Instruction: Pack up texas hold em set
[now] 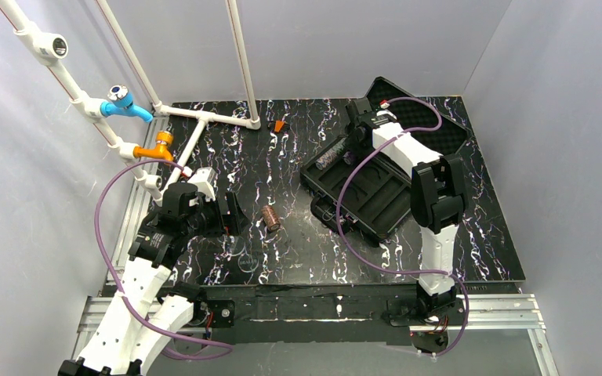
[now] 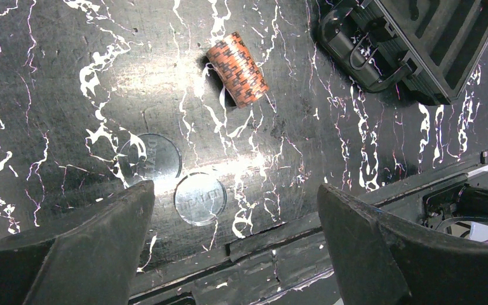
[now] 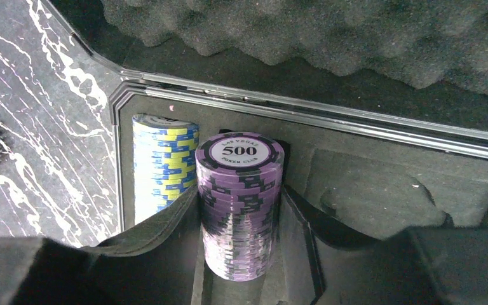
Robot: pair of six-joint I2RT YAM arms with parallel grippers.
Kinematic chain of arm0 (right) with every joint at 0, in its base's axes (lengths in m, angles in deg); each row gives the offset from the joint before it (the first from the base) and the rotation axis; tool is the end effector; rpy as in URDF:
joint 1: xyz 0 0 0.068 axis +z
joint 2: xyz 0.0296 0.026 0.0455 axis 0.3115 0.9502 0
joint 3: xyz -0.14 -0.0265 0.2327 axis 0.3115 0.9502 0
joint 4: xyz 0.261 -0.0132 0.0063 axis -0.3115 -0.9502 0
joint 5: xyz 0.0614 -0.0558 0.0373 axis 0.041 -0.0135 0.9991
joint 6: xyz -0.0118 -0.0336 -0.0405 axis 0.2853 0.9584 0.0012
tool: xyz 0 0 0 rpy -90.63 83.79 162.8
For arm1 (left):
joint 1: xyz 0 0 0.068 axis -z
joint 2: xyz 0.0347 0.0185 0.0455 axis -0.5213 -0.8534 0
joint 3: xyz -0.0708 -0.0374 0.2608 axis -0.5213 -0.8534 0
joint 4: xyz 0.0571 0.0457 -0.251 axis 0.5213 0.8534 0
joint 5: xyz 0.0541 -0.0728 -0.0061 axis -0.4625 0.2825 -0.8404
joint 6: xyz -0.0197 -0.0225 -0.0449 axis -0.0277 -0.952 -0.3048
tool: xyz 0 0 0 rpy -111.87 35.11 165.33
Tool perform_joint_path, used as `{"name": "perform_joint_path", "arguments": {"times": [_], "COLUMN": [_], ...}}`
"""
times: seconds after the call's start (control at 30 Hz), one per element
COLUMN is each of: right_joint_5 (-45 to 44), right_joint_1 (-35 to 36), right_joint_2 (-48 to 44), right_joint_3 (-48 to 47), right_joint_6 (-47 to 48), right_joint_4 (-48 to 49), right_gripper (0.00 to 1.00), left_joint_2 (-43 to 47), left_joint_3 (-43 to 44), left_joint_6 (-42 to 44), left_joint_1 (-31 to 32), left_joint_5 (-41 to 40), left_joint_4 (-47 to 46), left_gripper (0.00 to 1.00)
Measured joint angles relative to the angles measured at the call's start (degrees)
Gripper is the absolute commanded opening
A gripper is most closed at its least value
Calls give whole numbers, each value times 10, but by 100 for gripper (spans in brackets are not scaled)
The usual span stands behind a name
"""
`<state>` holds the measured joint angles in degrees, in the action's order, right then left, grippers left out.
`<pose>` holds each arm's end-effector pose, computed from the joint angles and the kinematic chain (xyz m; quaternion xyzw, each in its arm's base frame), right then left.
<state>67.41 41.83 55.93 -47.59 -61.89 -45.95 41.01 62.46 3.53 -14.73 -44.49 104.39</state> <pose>0.4192 0.1699 0.2272 0.3290 0.8844 0.0522 0.3270 0.1386 -0.0489 0.3056 0.0114 0.8787 -0.2346 0.4155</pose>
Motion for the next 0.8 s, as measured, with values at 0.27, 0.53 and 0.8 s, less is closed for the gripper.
{"name": "perform_joint_path", "arguments": {"times": [0.27, 0.53, 0.8], "right_joint_5": [14, 37, 35], "right_joint_1": [0, 0, 0], "right_joint_2": [0, 0, -2], "right_joint_3": [2, 4, 4], "right_joint_6": [-12, -25, -23], "right_joint_4": [10, 22, 25], "right_gripper": [53, 75, 77], "left_joint_2": [-1, -3, -3], "left_joint_3": [0, 0, 0], "left_joint_6": [0, 0, 0], "left_joint_1": [0, 0, 0], "left_joint_5": [0, 0, 0], "left_joint_4": [0, 0, 0], "left_gripper": [99, 99, 99]}}
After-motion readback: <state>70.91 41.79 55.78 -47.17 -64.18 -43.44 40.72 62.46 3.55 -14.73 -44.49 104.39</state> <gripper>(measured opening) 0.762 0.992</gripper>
